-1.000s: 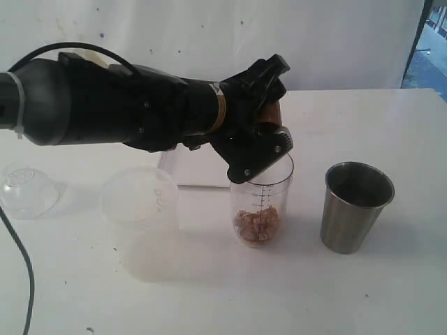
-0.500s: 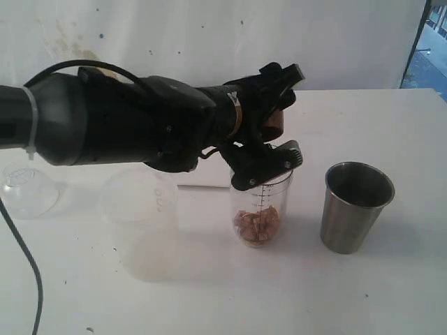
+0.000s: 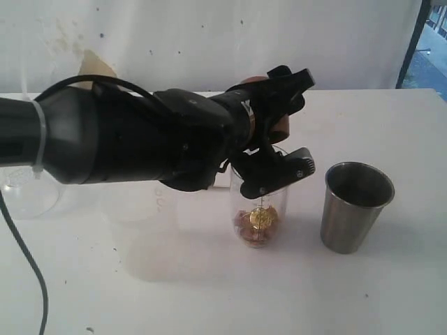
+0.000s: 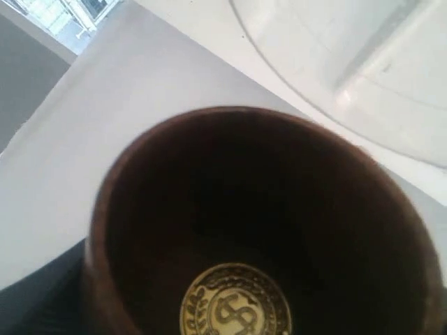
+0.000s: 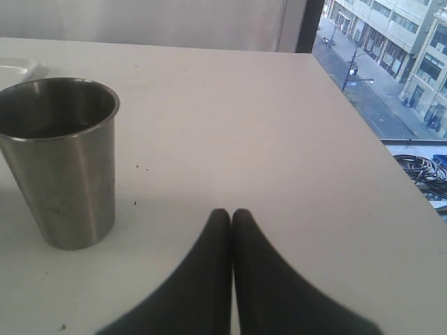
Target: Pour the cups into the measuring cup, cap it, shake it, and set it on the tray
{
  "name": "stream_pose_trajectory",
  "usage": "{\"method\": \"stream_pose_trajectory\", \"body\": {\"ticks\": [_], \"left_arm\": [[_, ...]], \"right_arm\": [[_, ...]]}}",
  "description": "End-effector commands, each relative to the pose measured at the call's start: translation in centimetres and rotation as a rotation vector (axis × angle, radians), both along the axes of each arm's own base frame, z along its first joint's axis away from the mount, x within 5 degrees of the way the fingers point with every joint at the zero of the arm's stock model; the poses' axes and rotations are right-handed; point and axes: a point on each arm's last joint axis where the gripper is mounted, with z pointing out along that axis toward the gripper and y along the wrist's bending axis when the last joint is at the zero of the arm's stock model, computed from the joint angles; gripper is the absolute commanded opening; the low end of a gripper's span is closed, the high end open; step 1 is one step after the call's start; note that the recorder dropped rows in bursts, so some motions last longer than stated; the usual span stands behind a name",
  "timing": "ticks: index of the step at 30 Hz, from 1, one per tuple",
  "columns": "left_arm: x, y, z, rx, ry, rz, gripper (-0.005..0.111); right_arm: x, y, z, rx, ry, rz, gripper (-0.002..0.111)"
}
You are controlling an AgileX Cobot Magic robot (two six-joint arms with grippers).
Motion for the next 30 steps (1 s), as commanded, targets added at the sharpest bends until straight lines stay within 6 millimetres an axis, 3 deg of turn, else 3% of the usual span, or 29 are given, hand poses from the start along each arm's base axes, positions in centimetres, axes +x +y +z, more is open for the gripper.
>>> {"method": "stream_pose_trajectory", "body": {"ticks": [1, 7, 16, 25, 30], "left_arm": [[-0.3, 0.4, 0.7, -0.002, -0.012, 0.024, 0.0], [-0.2, 0.5, 0.7, -0.008, -0.007, 0.041, 0.0], [-0.4, 0.0, 0.7, -0.319, 0.182, 0.076, 0.0], [-0.5, 0.8, 4.5, -0.62, 0.419, -0.198, 0.0], [-0.7, 1.3, 6.0, -0.788, 0.55, -0.265, 0.0]], "right_arm": [[0.0, 0.0, -0.1, -0.002, -0.008, 0.003, 0.0], [0.0, 0.0, -0.1, -0.002, -0.008, 0.003, 0.0], [0.0, 0.0, -0.1, -0.002, -0.008, 0.003, 0.0], [0.0, 0.0, -0.1, -0.002, -0.008, 0.003, 0.0], [0.0, 0.0, -0.1, -0.002, -0.008, 0.003, 0.0]]}}
